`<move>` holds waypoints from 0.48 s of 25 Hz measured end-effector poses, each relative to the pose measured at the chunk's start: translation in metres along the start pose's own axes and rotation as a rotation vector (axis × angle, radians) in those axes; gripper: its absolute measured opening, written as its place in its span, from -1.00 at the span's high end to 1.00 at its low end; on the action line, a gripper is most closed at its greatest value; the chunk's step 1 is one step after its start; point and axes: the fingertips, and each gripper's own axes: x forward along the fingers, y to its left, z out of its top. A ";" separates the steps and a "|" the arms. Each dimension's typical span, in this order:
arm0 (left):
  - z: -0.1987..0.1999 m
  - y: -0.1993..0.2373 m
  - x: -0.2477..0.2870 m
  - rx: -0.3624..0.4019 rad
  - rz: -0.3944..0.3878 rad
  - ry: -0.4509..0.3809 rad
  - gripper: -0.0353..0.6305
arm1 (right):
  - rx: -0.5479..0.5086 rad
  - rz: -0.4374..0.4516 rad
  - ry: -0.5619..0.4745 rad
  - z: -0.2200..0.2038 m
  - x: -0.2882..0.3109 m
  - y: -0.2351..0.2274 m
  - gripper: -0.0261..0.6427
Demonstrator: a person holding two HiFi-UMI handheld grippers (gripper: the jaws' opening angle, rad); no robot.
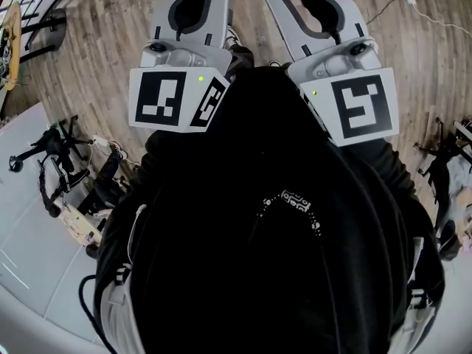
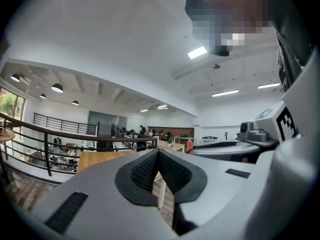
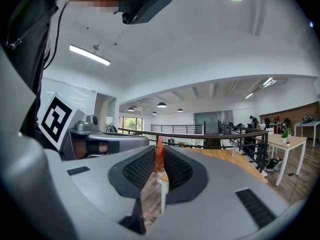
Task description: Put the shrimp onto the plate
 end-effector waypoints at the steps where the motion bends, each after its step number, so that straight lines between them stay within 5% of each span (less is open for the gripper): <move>1: 0.002 0.006 0.003 -0.001 -0.004 -0.005 0.88 | -0.020 -0.003 0.001 0.001 0.007 0.001 0.72; 12: -0.003 0.100 0.042 -0.052 0.000 0.015 0.88 | -0.029 0.026 0.053 -0.008 0.109 0.000 0.72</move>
